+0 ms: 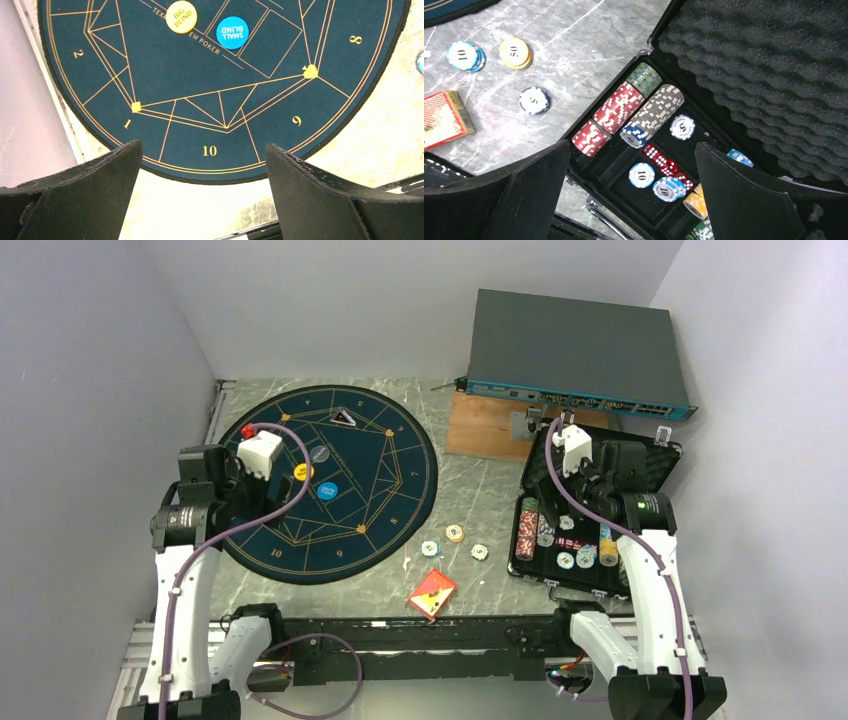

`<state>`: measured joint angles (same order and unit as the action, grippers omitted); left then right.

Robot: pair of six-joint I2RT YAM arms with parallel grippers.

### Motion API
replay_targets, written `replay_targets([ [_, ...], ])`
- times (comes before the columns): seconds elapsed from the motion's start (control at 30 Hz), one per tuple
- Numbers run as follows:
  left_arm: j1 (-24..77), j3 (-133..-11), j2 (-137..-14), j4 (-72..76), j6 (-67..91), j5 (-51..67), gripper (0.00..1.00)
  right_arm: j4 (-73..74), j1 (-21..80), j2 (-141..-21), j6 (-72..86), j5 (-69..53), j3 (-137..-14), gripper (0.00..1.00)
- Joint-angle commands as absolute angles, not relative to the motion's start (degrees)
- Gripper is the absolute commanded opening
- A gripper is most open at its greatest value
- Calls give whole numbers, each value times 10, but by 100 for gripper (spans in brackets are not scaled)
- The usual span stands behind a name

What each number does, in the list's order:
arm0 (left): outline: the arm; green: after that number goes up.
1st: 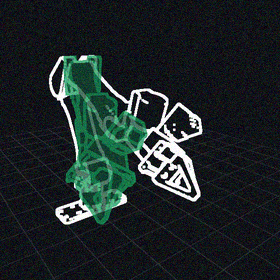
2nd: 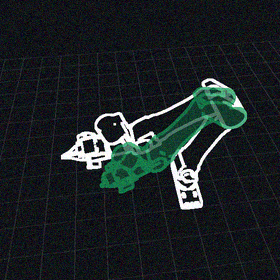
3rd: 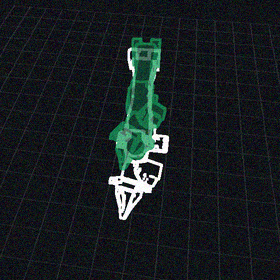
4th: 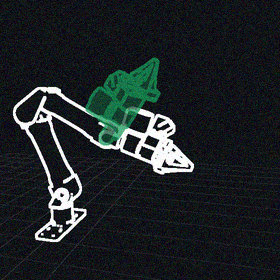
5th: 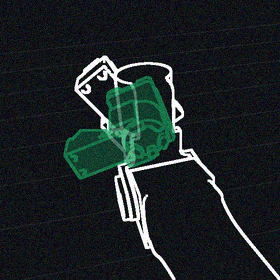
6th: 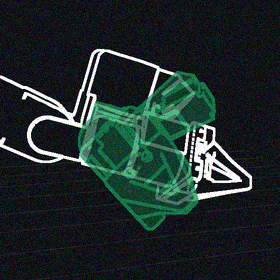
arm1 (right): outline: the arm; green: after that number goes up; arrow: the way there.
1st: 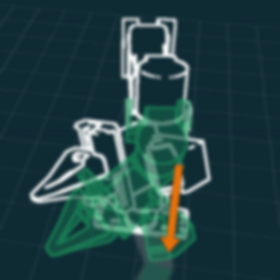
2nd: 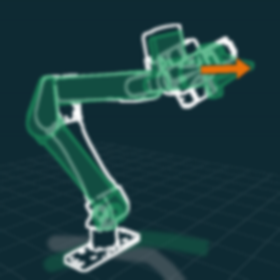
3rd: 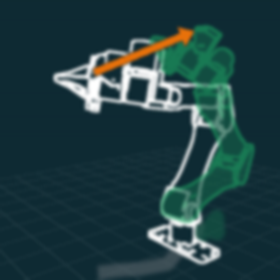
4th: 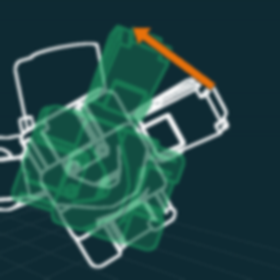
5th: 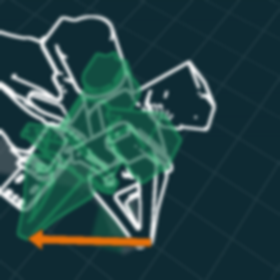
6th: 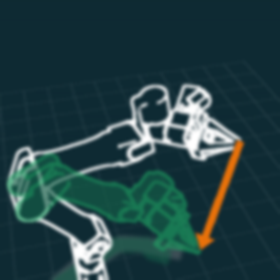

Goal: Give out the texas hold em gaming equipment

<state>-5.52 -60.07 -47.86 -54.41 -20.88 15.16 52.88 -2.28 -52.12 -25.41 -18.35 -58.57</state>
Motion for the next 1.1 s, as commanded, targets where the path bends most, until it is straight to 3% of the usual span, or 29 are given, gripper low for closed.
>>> replay_targets([
  [0.0, -52, -600, -507, -522, -214, 157, 99, 516, -15, -520, -230, -196, -577, 100],
  [0.3, -37, -627, -689, -410, -265, 142, 99, 455, 35, -567, -225, -156, -536, 100],
  [0.43, -25, -717, -829, -389, -267, 150, 100, 452, 39, -577, -225, -153, -550, 100],
  [0.57, -20, -832, -980, -400, -260, 166, 90, 440, 39, -577, -220, -144, -552, 100],
  [0.73, -10, -946, -1113, -402, -206, 182, 88, 432, 39, -581, -220, -142, -554, 100],
  [1.07, 27, -992, -1212, -383, -192, 144, 90, 424, 39, -596, -220, -145, -556, 100],
])
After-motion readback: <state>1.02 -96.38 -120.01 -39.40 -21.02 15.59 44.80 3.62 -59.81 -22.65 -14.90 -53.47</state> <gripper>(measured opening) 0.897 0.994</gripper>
